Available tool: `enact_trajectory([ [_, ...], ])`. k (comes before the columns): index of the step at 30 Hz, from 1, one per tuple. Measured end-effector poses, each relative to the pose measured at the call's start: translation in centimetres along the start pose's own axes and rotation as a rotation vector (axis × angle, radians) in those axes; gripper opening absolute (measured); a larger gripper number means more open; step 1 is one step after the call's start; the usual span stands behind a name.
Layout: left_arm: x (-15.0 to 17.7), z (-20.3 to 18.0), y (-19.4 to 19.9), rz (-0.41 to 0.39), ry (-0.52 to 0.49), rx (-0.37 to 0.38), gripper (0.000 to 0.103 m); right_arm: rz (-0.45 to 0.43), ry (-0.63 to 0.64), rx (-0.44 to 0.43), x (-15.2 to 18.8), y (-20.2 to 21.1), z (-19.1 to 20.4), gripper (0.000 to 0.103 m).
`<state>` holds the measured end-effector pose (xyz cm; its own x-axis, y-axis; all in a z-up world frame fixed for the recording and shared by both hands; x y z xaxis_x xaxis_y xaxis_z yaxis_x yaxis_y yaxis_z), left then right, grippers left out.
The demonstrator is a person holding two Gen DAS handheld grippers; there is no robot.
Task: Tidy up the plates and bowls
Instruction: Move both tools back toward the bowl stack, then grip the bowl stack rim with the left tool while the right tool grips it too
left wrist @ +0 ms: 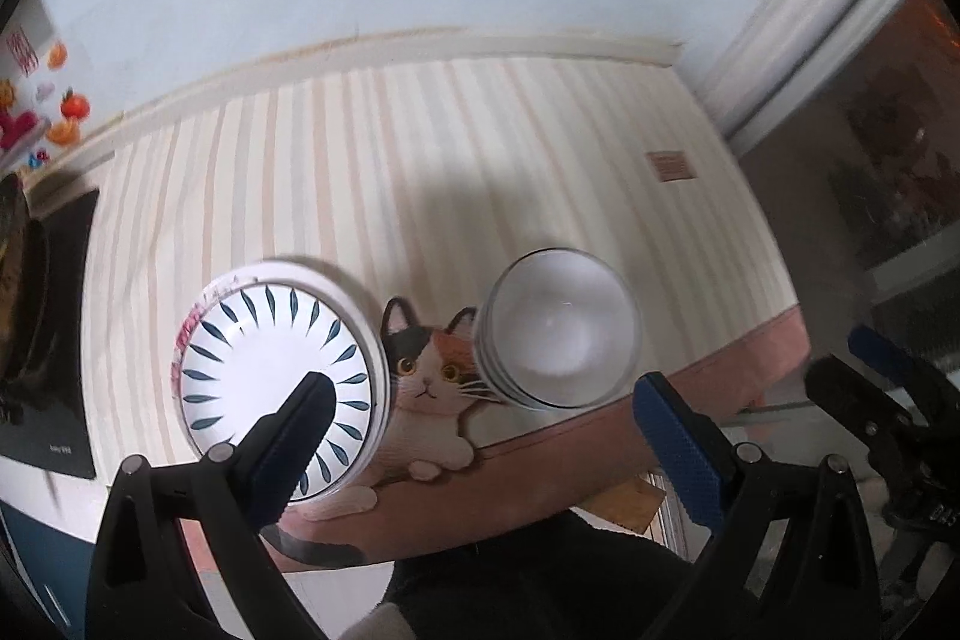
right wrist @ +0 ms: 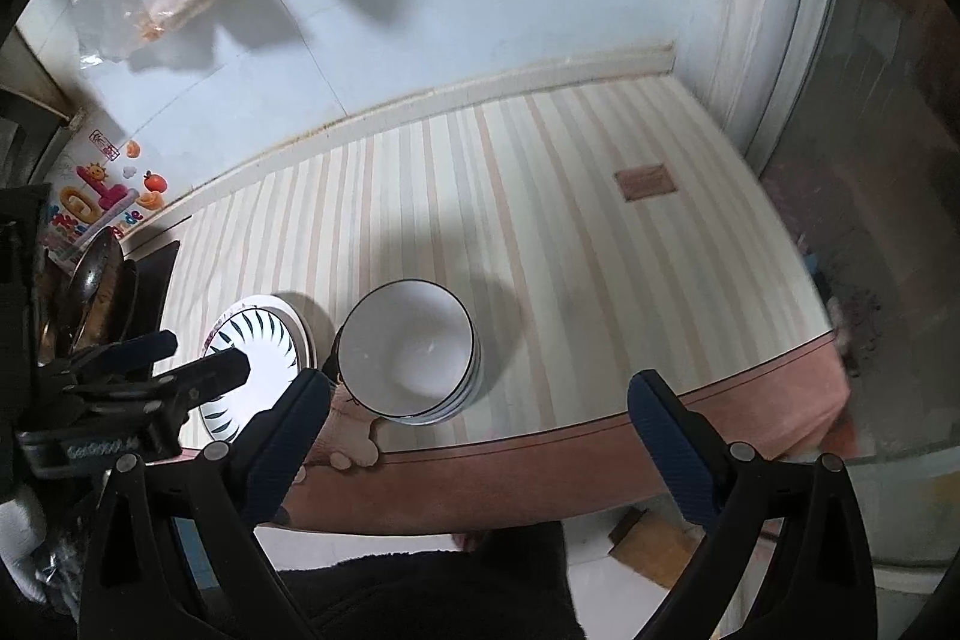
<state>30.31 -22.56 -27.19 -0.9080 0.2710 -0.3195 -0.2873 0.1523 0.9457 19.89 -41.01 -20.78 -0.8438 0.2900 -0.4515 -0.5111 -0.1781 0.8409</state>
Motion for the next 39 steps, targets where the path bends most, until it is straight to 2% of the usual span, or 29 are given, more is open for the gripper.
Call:
enact_trajectory([
  [2,-0.1,0.6,-2.0,0.04,0.011,-0.012,0.102,0.033,-0.019,-0.013,0.2,-2.0,-0.7,0.101],
  [5,-0.1,1.1,-5.2,0.119,0.052,0.018,0.102,0.091,-0.051,-0.07,0.5,-5.7,-1.7,0.101],
  [9,-0.1,0.6,-9.1,0.223,0.104,0.115,0.101,0.185,-0.139,-0.219,1.3,-11.5,-2.3,0.101],
  [13,-0.2,-0.3,-12.2,0.298,0.128,0.181,0.098,0.262,-0.215,-0.316,2.5,-16.5,-2.9,0.101],
  [17,-0.3,-1.1,-14.2,0.349,0.143,0.223,0.085,0.296,-0.245,-0.355,2.6,-19.7,-3.2,0.101],
  [19,-0.3,-1.5,-15.1,0.373,0.151,0.247,0.075,0.307,-0.259,-0.384,2.6,-21.0,-3.2,0.1],
  [21,-0.2,-1.9,-15.8,0.397,0.154,0.265,0.058,0.32,-0.264,-0.395,2.6,-22.1,-3.2,0.093],
  [22,-0.2,-1.9,-16.2,0.405,0.154,0.268,0.056,0.327,-0.266,-0.397,2.6,-22.6,-3.1,0.09],
  [24,0.0,-2.3,-16.8,0.42,0.155,0.276,0.048,0.346,-0.273,-0.397,2.6,-23.5,-3.2,0.074],
  [26,0.1,-2.4,-17.1,0.414,0.149,0.272,0.048,0.369,-0.269,-0.403,2.9,-24.4,-3.0,0.07],
  [29,-0.1,-2.3,-17.0,0.406,0.163,0.286,0.047,0.397,-0.252,-0.396,3.4,-25.6,-2.7,0.059],
  [39,0.3,-2.3,-16.6,0.382,0.167,0.25,0.047,0.407,-0.273,-0.414,3.2,-26.7,-2.6,0.057],
])
Point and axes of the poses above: each gripper's, at about its wrist camera, not at the fingertips, and y roughly against the way its jaws point, z to its left, x to its underside, the point moved 8 cm from there along -y, roughly the way its jaws point, and after that the axes turned 6 degrees about -x, right-handed, at the moved point
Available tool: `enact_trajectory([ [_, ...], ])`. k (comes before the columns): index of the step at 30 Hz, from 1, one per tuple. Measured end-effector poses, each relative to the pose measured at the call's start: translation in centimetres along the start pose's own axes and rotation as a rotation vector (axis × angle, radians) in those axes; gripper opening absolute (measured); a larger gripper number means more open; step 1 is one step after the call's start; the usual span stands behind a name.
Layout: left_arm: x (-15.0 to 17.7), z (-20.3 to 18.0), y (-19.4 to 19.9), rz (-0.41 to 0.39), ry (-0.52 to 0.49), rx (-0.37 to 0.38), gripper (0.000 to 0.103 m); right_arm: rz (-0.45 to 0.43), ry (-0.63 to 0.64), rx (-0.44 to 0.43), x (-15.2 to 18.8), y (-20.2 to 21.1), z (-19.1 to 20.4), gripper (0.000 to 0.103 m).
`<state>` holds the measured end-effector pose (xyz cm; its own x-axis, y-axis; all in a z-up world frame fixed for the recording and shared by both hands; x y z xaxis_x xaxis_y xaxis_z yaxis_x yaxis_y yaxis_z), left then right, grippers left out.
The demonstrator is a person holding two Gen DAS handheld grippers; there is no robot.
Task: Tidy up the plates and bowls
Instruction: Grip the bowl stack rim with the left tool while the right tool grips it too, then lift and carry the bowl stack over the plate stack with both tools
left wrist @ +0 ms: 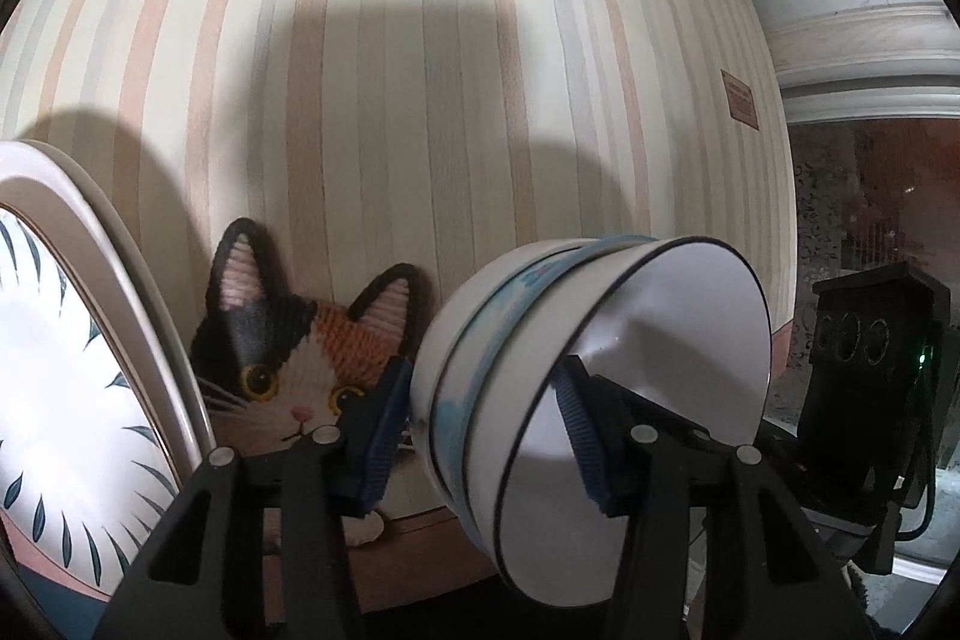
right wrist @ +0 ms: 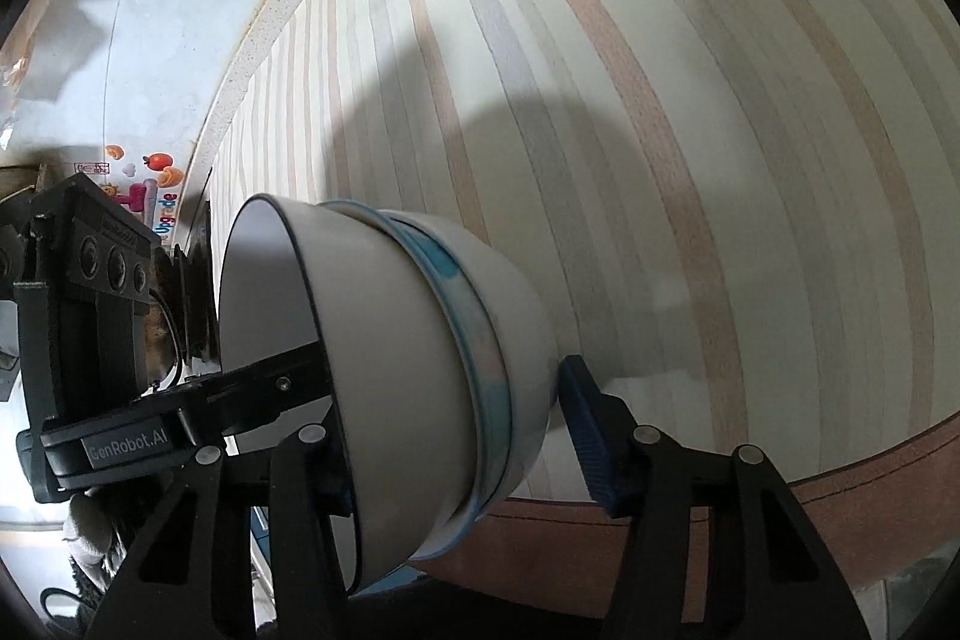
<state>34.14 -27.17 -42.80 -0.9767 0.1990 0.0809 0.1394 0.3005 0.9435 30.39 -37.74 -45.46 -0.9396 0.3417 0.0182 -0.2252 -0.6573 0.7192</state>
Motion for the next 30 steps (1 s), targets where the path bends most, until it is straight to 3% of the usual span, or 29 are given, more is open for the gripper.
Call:
enact_trajectory([
  [15,-0.6,0.7,2.0,-0.086,0.041,-0.045,0.045,0.027,0.115,-0.001,-1.5,0.5,1.0,0.053],
  [30,-0.7,5.3,7.3,-0.203,0.088,-0.06,0.046,0.029,0.291,0.013,-1.7,-0.2,8.0,0.052],
])
Point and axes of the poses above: each gripper's, at about its wrist camera, not at the fingertips, and y roughly against the way its jaws point, z to its left, x to its underside, the point moved 8 cm from there along -y, roughly the way its jaws point, and after that the axes turned 6 degrees about -x, right-handed, at the moved point
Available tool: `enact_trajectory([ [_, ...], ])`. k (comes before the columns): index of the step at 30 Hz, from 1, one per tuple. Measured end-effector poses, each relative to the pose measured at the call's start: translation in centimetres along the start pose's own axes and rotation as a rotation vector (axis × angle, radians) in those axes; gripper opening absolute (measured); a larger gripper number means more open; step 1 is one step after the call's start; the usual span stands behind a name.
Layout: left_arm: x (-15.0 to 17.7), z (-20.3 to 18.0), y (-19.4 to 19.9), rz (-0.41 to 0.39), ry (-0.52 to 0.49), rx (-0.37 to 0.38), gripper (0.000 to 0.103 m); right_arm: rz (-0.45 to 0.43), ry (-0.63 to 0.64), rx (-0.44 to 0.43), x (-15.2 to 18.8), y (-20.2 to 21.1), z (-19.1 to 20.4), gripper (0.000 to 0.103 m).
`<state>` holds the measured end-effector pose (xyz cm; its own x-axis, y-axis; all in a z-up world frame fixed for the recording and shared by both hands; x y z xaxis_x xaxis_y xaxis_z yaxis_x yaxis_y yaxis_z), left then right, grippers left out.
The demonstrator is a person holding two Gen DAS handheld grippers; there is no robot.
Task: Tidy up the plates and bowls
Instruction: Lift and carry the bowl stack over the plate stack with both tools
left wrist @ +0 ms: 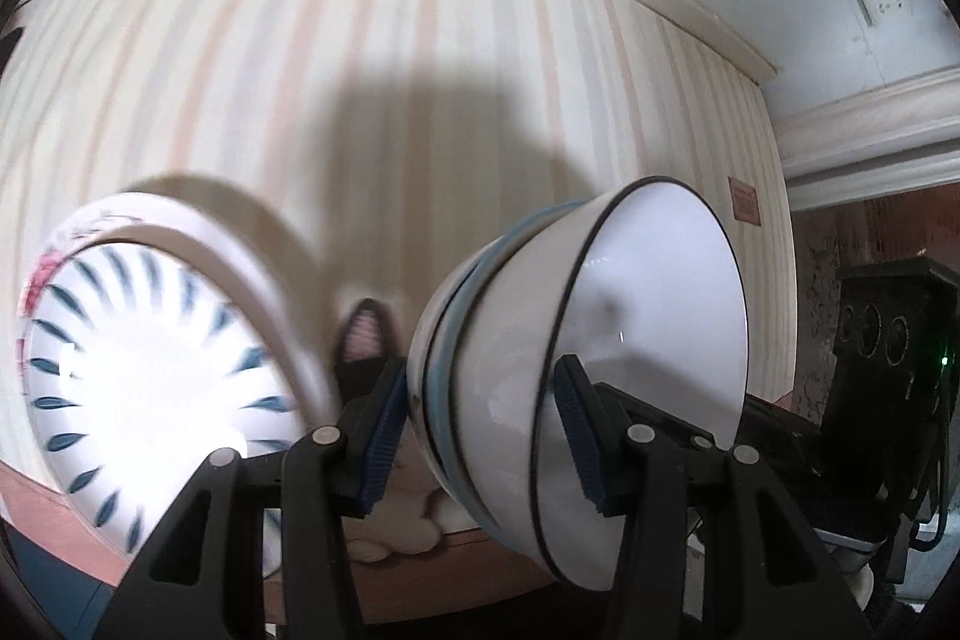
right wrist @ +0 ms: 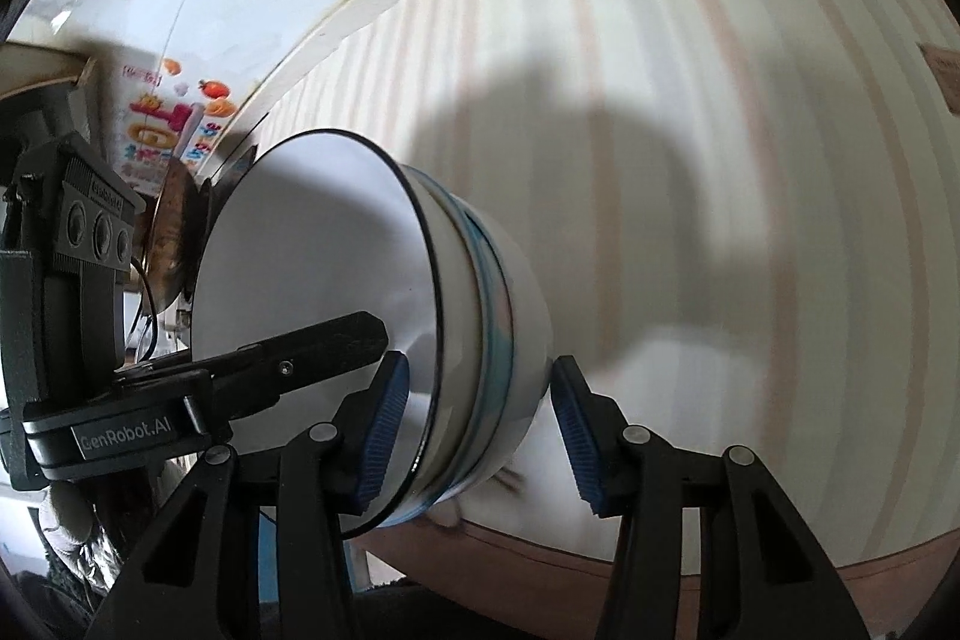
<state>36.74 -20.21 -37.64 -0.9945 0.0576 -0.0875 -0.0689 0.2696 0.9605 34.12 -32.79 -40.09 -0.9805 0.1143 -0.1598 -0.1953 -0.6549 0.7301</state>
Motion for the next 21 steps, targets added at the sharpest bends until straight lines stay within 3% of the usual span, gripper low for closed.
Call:
enact_trajectory([
  [10,1.0,8.0,4.7,-0.046,0.045,-0.04,0.045,0.017,0.072,-0.04,-0.3,-4.3,8.2,0.051],
  [21,2.6,15.6,5.6,-0.056,0.127,-0.052,0.045,0.06,0.129,-0.048,0.6,-11.4,14.3,0.051],
])
Point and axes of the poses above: each gripper's, at about its wrist camera, not at the fingertips, and y roughly against the way its jaws point, z to its left, x to its underside, the point moved 8 cm from there along -y, roughly the way its jaws point, and after that the axes turned 6 degrees about -x, right-handed, at the moved point
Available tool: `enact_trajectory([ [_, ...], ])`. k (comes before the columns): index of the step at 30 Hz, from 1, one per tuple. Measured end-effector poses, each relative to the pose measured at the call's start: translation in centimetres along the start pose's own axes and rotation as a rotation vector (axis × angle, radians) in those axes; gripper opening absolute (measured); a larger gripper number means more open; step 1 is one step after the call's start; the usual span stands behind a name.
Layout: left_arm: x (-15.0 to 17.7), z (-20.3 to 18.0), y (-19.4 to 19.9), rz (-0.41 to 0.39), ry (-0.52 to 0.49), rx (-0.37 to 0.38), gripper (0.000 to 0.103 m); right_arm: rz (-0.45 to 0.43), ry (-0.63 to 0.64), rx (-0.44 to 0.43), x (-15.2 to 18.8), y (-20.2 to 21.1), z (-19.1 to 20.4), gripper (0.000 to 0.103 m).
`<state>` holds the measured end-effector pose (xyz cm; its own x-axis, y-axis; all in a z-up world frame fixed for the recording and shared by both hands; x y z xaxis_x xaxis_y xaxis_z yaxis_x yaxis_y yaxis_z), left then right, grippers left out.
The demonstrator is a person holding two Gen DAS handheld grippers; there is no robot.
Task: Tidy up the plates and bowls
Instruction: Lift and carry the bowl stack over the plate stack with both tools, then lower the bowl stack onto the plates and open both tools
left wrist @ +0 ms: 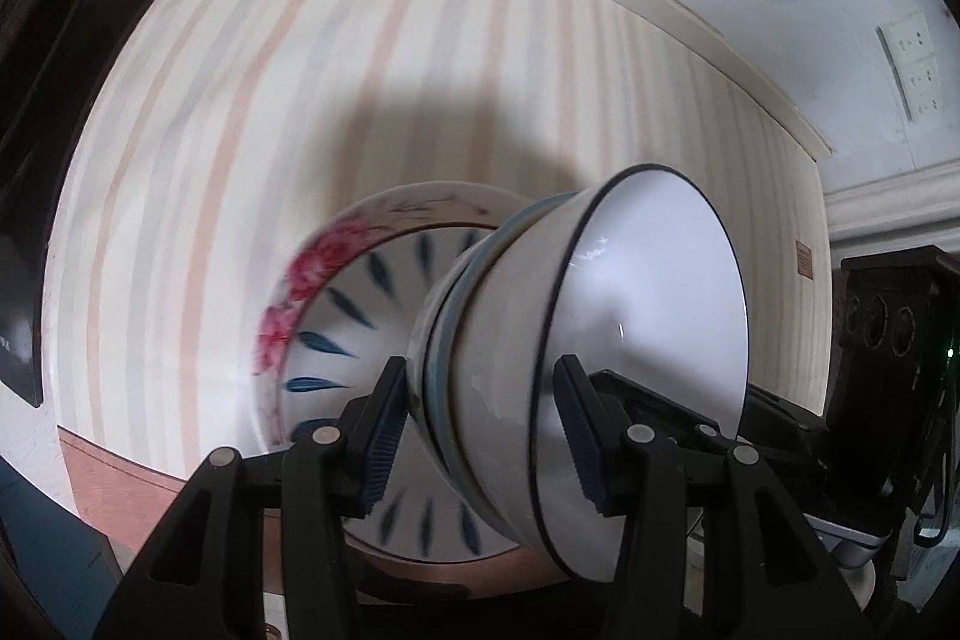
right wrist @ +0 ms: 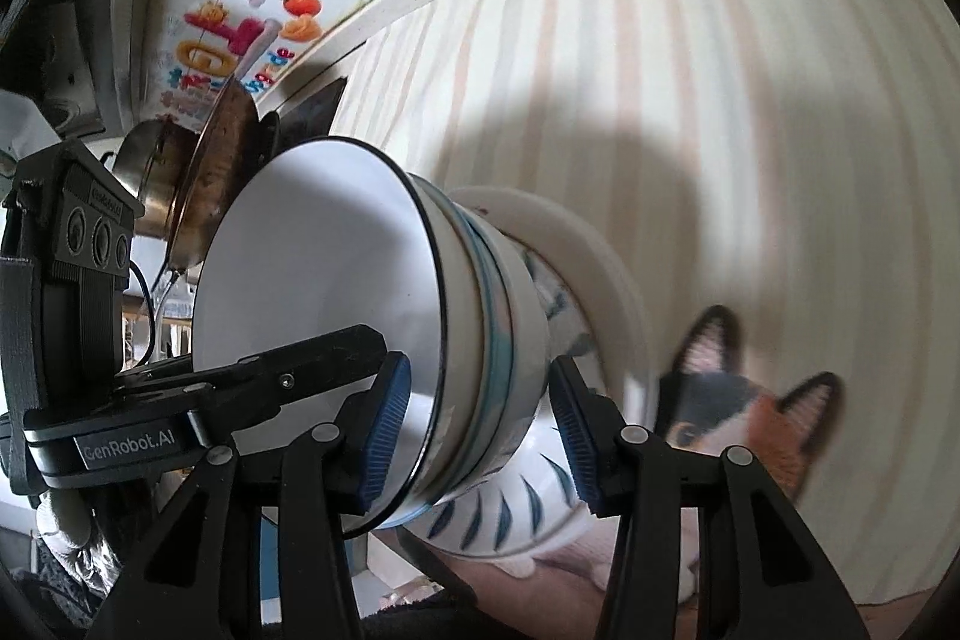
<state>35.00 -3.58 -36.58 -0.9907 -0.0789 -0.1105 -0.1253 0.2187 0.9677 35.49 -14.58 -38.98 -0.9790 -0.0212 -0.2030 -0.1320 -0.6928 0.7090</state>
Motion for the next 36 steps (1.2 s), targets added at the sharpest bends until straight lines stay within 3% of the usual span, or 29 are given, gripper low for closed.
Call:
enact_trajectory([
  [10,0.5,2.3,-0.6,0.002,0.026,0.012,0.047,-0.006,0.028,0.03,-0.7,-3.0,1.1,0.051],
  [36,1.5,2.3,-0.5,0.0,0.002,0.009,0.047,-0.061,0.07,0.057,-0.5,-1.8,1.6,0.05],
])
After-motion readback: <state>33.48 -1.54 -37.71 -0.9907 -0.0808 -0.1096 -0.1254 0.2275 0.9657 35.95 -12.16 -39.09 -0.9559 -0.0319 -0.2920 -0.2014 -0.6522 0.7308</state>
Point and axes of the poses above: each gripper's, at about its wrist camera, not at the fingertips, and y roughly against the way its jaws point, z to its left, x to its underside, the point moved 8 cm from there along -y, roughly the way its jaws point, and after that the axes turned 6 degrees about -x, right-handed, at the moved point
